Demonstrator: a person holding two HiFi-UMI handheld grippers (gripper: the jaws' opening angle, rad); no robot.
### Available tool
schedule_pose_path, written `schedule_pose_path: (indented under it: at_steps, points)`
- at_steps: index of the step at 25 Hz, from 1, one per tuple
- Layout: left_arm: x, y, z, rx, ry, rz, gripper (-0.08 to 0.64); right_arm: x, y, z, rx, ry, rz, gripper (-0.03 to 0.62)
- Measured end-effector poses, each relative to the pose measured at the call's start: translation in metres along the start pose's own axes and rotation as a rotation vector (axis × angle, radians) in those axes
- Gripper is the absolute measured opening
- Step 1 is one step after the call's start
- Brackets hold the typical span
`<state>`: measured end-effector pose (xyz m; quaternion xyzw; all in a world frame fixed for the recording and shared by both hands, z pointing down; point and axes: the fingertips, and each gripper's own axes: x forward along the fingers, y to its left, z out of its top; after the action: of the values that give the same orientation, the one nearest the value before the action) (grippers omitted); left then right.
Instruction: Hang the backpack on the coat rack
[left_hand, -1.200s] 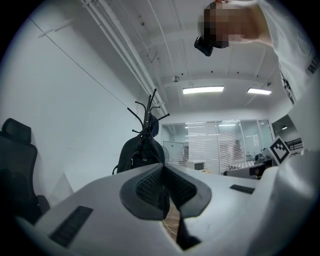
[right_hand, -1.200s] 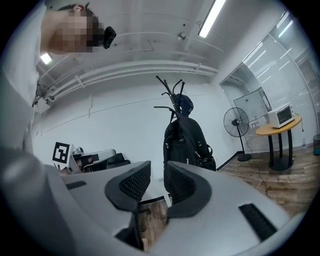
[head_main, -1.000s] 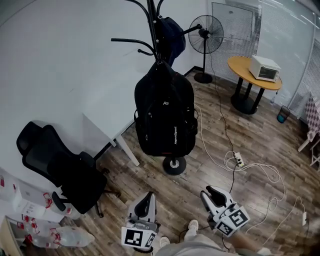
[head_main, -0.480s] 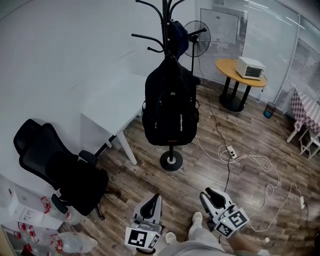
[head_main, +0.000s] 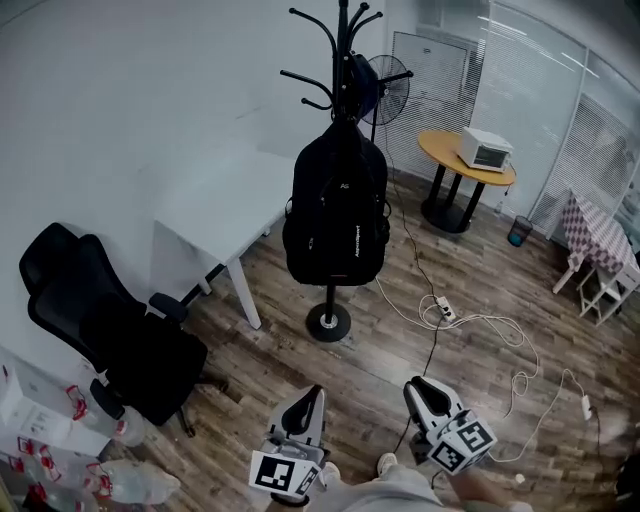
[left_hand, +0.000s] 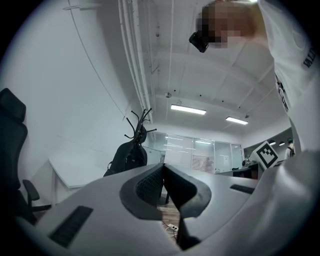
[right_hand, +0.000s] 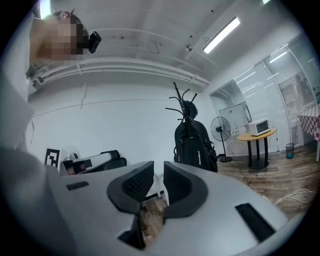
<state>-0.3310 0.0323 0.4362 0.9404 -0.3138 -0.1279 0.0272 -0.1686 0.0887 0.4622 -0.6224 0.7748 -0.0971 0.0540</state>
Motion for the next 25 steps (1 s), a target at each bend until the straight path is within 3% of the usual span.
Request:
schedule_pose_path:
  at_steps: [18, 25]
  points:
    - [0.003, -0.035, 0.001, 0.016, -0.008, -0.056, 0.009, -0.029, -0.011, -0.015, -0.007, 0.022, -0.037, 0.029]
    - [0.008, -0.036, 0.005, 0.026, -0.014, -0.042, 0.009, -0.031, -0.015, -0.005, -0.037, 0.004, -0.027, 0.025]
